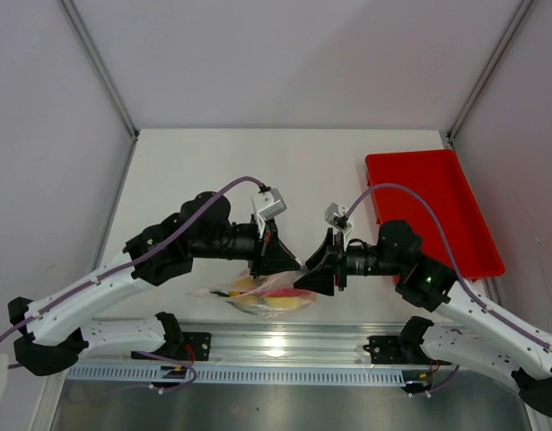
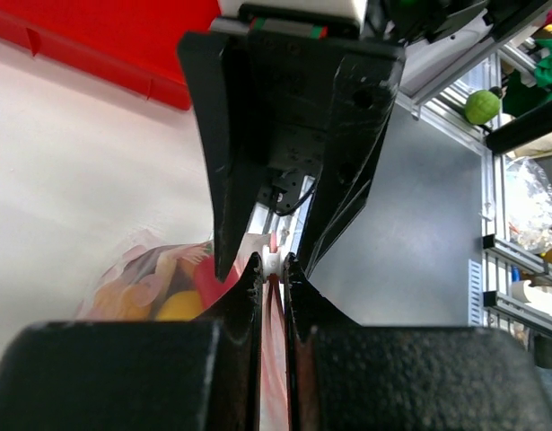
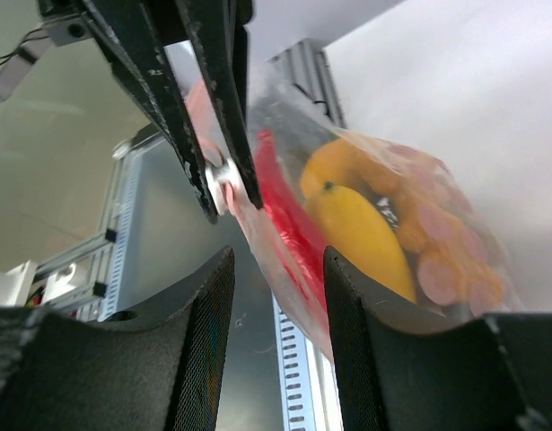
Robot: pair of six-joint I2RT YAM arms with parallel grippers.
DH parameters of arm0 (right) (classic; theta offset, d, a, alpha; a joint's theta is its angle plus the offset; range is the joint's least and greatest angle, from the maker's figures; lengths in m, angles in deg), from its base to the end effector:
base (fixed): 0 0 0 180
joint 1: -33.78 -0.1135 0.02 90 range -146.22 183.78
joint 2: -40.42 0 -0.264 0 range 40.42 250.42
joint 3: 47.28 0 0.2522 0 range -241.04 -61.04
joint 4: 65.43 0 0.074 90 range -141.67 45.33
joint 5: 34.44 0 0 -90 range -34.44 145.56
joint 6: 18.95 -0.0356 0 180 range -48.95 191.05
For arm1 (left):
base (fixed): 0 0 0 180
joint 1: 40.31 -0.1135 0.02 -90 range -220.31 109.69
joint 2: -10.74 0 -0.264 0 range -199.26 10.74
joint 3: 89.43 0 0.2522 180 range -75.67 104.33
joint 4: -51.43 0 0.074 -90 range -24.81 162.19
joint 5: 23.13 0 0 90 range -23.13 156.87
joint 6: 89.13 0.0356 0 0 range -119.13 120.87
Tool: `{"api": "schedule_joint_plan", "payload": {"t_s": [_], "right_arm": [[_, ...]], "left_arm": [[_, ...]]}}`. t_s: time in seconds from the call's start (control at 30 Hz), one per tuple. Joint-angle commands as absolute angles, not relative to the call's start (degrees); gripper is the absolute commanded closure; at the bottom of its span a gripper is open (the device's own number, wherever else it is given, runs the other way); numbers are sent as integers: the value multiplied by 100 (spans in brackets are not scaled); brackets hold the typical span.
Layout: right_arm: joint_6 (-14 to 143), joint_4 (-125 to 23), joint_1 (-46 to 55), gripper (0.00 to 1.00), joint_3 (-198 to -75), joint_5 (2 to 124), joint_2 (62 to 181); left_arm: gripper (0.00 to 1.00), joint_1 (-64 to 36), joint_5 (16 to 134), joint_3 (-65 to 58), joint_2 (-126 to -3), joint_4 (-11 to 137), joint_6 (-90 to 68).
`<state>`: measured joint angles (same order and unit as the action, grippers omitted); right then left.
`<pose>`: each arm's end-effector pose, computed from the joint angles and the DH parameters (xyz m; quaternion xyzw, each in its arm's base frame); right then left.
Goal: Place the food in the zip-top bag and seal the zipper
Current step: Zip the zipper food storage bag at the center of the board.
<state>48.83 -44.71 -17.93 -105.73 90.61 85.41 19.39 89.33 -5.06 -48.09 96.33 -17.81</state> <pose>0.0960 0.1546 0.3458 -0.3746 0.6414 0.5595 0.3677 0.0951 -0.1897 0.4127 0.3859 0.7101 -0.4815 0.3391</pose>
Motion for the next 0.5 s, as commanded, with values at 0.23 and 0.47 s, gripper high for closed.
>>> {"api": "schedule_joint_plan", "payload": {"t_s": [0.23, 0.47], "right_arm": [[4591, -6380, -1518, 62, -10420, 10486, 9113], [4152, -6907, -1404, 100, -10244, 10469, 9183]], "left_arm": [[99, 1805, 9491, -456, -4806, 9200, -1961], [99, 1735, 9622, -509, -4841, 9104, -1996]]}}
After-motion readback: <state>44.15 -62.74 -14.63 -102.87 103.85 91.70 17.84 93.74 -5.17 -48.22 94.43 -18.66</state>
